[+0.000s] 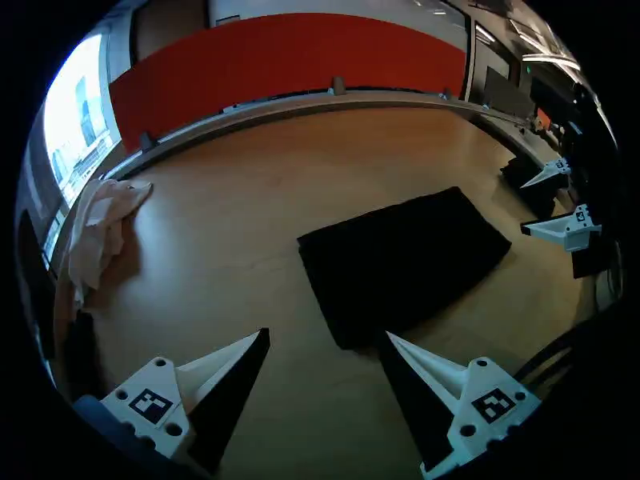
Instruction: Fold towel
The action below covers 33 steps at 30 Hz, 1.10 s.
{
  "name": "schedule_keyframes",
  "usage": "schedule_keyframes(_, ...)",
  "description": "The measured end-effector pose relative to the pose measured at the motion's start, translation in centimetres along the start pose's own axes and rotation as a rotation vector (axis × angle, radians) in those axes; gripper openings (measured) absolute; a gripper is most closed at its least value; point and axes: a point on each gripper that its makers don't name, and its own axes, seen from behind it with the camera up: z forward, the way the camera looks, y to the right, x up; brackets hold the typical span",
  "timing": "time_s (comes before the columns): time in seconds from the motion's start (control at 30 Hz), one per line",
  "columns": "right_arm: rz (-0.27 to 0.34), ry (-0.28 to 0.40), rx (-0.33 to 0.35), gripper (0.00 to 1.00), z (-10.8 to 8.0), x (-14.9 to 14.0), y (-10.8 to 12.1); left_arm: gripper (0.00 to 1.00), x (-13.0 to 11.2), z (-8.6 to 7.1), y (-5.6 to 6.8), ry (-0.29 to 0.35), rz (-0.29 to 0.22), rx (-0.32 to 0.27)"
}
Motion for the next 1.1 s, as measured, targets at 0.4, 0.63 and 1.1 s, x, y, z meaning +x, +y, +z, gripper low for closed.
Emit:
schedule_keyframes(0.4,-0.027,-0.003,0.024,1.0,0.4,0.2,-0.2,0.97,-0.5,-1.3,-0.9,0.036,-0.055,0.038)
schedule_keyframes(0.63,-0.044,-0.015,0.041,1.0,0.6,-0.1,-0.6,0.97,-0.9,-2.0,-1.5,0.056,-0.076,0.061)
schedule_keyframes(1.1,-0.068,-0.047,0.073,1.0,1.1,-0.9,-1.3,0.97,-1.9,-3.1,-1.9,0.107,-0.107,0.09)
